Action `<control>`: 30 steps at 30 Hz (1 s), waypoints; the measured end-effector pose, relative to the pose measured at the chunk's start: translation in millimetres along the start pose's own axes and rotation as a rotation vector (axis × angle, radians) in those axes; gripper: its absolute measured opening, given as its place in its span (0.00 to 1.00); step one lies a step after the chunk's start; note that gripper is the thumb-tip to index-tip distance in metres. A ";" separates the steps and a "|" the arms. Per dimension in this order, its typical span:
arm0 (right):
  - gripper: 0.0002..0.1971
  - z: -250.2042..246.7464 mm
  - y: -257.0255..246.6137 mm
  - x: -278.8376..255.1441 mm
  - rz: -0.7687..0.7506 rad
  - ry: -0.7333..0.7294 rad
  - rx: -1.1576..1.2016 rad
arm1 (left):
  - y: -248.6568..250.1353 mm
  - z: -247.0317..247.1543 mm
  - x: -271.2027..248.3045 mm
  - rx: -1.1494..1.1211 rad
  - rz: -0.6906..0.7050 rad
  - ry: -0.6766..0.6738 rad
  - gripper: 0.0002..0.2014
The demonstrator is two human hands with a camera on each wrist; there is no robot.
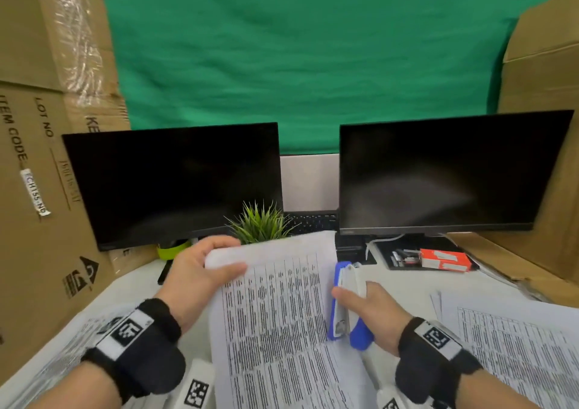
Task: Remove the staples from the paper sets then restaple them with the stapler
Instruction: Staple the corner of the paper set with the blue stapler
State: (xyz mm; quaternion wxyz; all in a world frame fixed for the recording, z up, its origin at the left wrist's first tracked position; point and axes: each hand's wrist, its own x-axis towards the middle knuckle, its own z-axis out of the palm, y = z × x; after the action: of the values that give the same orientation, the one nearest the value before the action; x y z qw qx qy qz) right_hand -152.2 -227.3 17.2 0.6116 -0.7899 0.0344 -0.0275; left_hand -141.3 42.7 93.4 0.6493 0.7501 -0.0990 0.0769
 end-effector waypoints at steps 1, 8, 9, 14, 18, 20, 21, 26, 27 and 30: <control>0.16 -0.4 -15.0 -3.3 -0.059 -0.002 0.023 | 11.5 -2.5 1.4 -0.029 0.062 0.069 0.19; 0.11 15.8 -64.1 -27.3 -0.290 0.141 0.154 | 24.7 8.3 -4.0 0.094 0.204 0.242 0.26; 0.11 20.1 -56.0 -30.6 -0.257 0.155 0.106 | 12.2 10.7 -7.0 0.091 0.139 0.238 0.25; 0.36 25.5 -8.2 -27.6 -0.122 0.258 -0.158 | -32.1 18.1 -18.9 0.130 -0.068 0.109 0.19; 0.14 14.7 -62.8 -27.7 -0.489 0.476 -0.005 | -19.4 19.0 -15.5 0.111 -0.038 0.057 0.16; 0.07 11.6 -101.0 -29.1 -0.669 0.543 0.040 | -11.5 22.8 -15.3 0.102 -0.010 0.034 0.15; 0.09 11.5 -119.7 -32.1 -0.752 0.535 0.067 | -8.4 25.9 -15.9 0.099 0.000 0.023 0.15; 0.14 22.3 -165.8 -29.4 -0.924 0.475 0.127 | -0.1 44.2 -23.8 0.075 0.034 -0.019 0.15; 0.15 24.4 -169.3 -27.4 -0.937 0.491 0.123 | 1.2 47.0 -26.0 0.074 0.041 -0.026 0.15; 0.14 26.5 -176.4 -24.5 -0.969 0.552 0.124 | 4.4 52.8 -32.5 0.081 0.050 -0.052 0.15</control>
State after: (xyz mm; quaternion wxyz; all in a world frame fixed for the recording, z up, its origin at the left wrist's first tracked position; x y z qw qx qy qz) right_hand -170.6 -155.5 181.3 0.5426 -0.6416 -0.1754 -0.5131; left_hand -174.5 -8.5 82.0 0.6134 0.7749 -0.1312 0.0775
